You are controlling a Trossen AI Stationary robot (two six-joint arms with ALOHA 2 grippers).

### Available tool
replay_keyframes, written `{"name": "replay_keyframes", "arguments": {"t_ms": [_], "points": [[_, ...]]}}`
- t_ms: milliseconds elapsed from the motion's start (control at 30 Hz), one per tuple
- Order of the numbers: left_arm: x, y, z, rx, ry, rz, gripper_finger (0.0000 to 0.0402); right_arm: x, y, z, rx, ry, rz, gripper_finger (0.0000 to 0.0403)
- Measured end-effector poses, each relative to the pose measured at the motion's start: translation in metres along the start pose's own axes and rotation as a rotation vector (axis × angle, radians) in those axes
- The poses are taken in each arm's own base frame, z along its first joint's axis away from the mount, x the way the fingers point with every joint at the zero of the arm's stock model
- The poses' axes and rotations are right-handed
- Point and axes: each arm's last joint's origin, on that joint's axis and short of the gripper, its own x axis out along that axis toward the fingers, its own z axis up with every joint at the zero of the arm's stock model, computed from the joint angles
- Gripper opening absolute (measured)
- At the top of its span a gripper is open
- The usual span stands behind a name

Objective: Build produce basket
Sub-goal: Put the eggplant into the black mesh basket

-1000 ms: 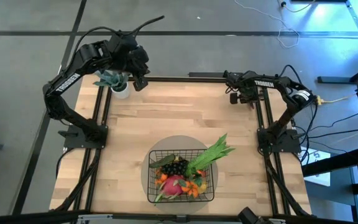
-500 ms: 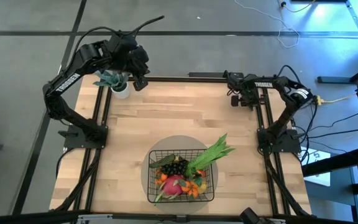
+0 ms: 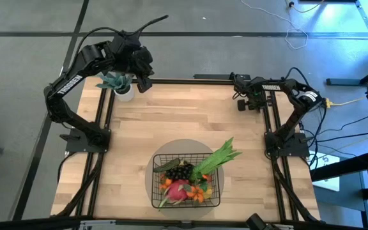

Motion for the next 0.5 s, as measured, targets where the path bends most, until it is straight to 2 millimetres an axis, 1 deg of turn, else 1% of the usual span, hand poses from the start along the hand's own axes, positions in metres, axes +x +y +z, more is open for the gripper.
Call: {"name": "replay_keyframes", "arguments": {"t_ms": [167,333,500], "points": [[0.000,0.000,0.000,0.001,0.000,-0.001,0.0084,0.000,0.001,0.000,-0.034,0.009,0.014,0.0015],[0.000,0.000,0.000,0.001,0.001,0.000,0.0084,-0.002,0.003,-0.002,-0.079,0.023,0.040,0.0012],[0.000,0.000,0.000,0.002,0.001,0.000,0.0084,-0.008,0.011,-0.010,-0.213,0.050,0.097,0.0007]]}}
